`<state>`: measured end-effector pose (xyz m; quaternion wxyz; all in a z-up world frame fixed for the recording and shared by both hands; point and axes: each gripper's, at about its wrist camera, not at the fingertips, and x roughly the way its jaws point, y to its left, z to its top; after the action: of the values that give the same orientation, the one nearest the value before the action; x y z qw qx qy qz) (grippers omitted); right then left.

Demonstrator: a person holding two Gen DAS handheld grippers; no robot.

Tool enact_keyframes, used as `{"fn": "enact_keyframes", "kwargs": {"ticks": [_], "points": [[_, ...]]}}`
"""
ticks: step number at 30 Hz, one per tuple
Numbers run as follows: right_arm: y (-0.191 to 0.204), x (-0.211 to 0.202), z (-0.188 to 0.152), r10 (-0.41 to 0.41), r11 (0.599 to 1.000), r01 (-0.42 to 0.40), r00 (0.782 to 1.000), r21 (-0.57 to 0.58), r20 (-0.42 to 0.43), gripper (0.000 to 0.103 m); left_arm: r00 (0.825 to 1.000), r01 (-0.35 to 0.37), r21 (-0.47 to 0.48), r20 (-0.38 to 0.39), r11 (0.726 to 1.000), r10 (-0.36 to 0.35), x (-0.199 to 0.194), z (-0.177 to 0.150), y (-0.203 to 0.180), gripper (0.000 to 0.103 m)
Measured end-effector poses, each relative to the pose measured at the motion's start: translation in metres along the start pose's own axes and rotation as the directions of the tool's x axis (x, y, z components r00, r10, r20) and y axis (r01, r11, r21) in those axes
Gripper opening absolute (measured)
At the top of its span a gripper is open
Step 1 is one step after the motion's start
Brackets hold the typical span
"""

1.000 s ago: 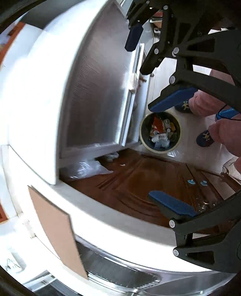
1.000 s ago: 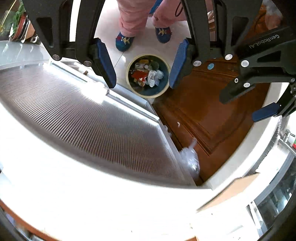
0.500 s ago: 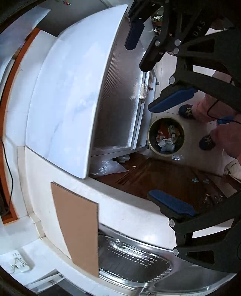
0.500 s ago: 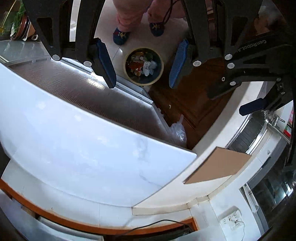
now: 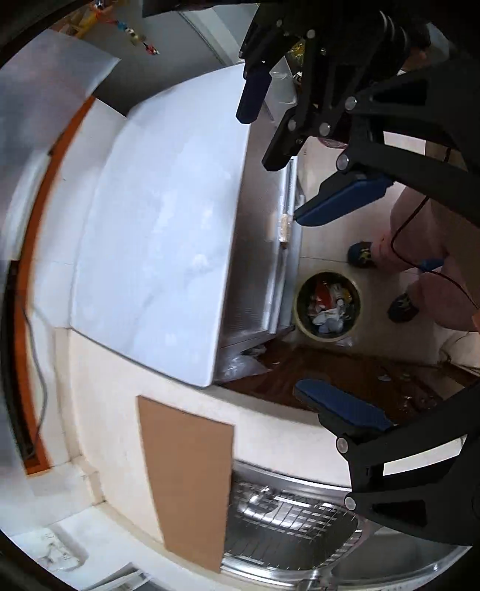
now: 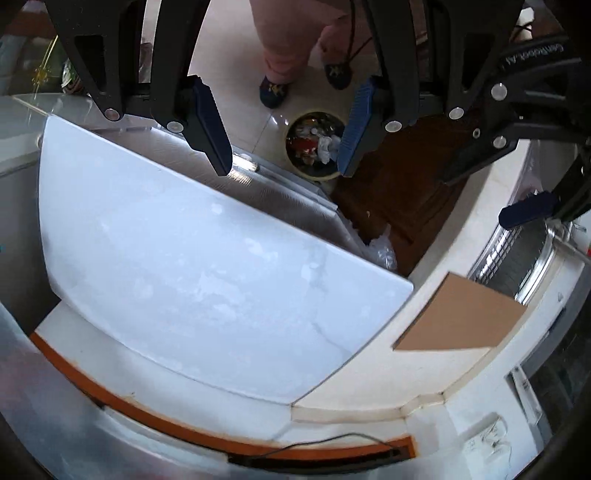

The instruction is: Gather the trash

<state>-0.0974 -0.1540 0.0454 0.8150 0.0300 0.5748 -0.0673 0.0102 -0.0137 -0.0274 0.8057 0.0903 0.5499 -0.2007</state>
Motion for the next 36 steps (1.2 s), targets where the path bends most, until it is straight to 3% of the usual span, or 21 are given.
{"fn": "enact_keyframes", "kwargs": {"ticks": [15,36], "points": [[0.012,-0.042,0.000,-0.056,0.996,0.046,0.987,0.074,0.149,0.061,0.983,-0.088,0.034,0.166,0.996,0.081,-0.056,0.005,-0.014,0.083],[0.022,-0.079,-0.013,-0.064,0.996,0.041,0.955,0.083,0.290,0.061,0.966,-0.105,-0.023,0.234,0.994,0.107,-0.074,0.002,-0.010,0.083]]}}
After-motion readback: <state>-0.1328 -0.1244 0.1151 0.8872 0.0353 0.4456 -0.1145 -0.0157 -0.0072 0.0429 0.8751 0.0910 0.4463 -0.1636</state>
